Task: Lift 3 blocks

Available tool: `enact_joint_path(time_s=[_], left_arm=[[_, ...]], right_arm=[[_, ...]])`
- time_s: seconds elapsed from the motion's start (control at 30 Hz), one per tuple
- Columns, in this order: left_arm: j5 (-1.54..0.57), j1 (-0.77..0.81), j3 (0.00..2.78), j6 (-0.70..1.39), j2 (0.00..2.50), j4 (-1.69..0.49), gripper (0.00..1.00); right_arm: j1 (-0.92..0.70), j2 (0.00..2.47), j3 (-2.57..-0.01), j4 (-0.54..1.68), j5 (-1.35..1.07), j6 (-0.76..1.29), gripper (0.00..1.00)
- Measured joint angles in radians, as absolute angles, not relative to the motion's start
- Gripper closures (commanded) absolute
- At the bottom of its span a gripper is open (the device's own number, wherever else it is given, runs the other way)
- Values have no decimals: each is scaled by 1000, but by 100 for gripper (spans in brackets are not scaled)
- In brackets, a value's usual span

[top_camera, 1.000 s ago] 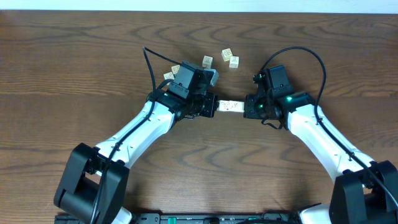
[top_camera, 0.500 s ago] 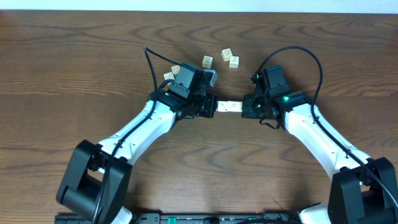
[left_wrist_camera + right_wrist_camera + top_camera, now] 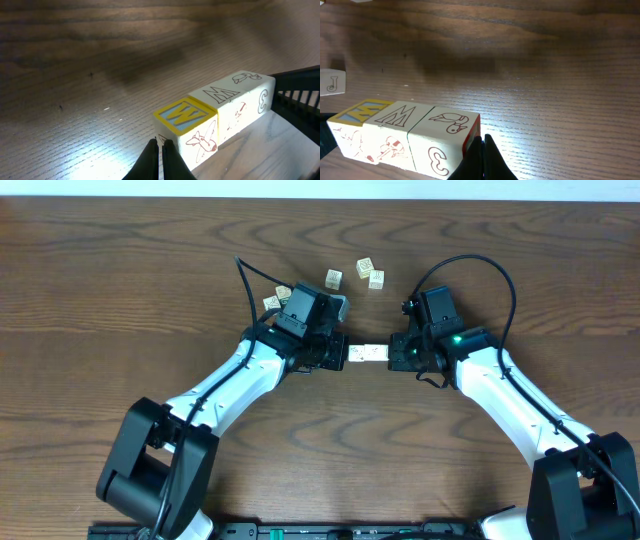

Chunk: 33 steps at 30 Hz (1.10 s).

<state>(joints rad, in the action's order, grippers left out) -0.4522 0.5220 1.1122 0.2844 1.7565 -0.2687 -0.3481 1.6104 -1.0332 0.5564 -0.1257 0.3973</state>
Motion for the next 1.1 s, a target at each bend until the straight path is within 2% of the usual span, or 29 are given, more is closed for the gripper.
enact_joint_path(time_s=[1.1], left_arm=[[-430,525,1112,284,1783,-269,93]], right_arm=[[-348,1691,-1033,524,-134,398,99]])
